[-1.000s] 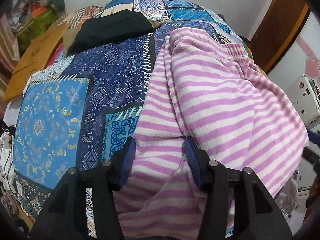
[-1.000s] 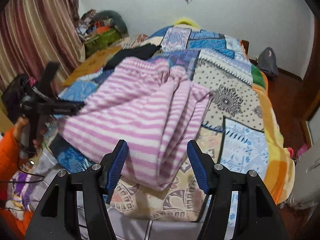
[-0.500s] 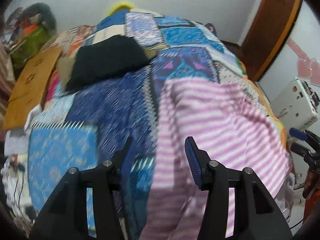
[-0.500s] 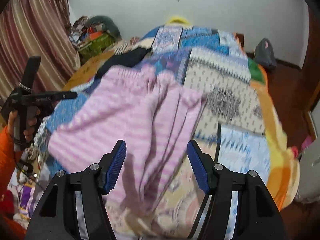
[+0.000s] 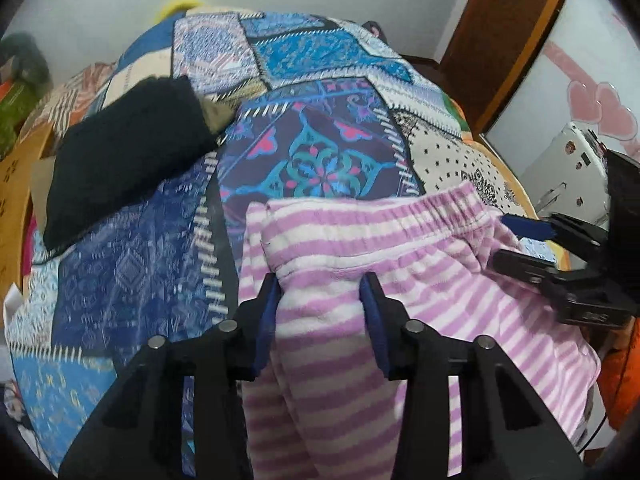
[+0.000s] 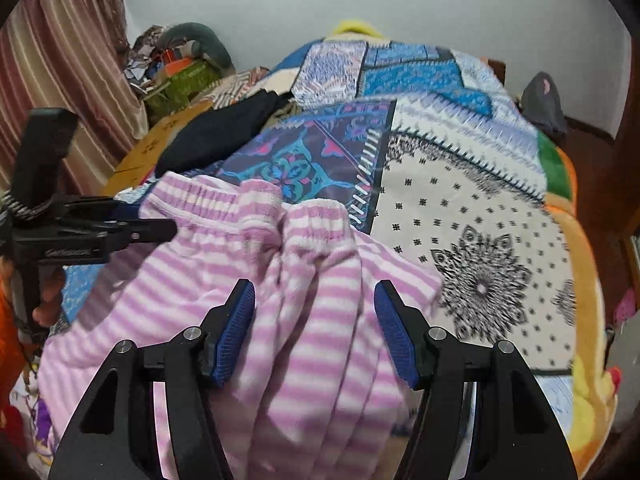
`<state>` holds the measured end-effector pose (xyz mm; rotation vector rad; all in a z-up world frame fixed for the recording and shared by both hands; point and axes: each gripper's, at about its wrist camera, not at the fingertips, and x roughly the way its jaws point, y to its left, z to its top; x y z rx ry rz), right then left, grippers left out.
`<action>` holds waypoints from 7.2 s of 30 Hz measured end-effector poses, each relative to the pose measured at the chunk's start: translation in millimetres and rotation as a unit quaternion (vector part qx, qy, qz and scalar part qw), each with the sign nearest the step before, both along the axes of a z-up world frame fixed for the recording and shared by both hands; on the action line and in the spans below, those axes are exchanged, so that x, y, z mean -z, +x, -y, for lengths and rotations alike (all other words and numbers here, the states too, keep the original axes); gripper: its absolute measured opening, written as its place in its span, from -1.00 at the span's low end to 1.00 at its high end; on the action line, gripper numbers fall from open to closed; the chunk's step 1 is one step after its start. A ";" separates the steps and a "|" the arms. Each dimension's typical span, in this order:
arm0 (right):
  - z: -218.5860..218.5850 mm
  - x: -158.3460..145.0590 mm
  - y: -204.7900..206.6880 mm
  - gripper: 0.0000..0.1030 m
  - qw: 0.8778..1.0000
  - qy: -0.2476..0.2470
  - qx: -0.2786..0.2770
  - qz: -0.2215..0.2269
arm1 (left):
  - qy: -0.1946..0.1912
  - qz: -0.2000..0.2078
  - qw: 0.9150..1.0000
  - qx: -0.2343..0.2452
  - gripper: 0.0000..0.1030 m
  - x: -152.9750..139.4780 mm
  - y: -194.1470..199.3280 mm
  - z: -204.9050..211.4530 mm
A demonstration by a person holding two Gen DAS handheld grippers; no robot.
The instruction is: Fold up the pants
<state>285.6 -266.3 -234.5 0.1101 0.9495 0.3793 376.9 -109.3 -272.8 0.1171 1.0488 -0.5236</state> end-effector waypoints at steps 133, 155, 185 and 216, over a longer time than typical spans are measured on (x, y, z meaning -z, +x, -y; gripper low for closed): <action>-58.8 -105.9 -4.5 -0.57 0.991 0.013 -0.092 0.096 | 0.019 0.129 0.990 -0.051 -0.44 -116.5 -29.1 -54.1; -170.0 -116.7 165.0 -0.57 0.980 0.033 -0.125 0.148 | 0.000 0.169 0.973 -0.156 -0.44 -130.9 140.3 -180.6; -194.1 -48.0 282.6 -0.25 0.984 -0.044 -0.142 0.098 | 0.019 0.101 0.969 -0.224 -0.08 -48.1 247.6 -232.9; -166.9 -4.1 233.5 0.13 0.979 -0.116 -0.169 0.012 | 0.113 0.092 0.964 -0.223 0.40 -6.3 168.8 -240.8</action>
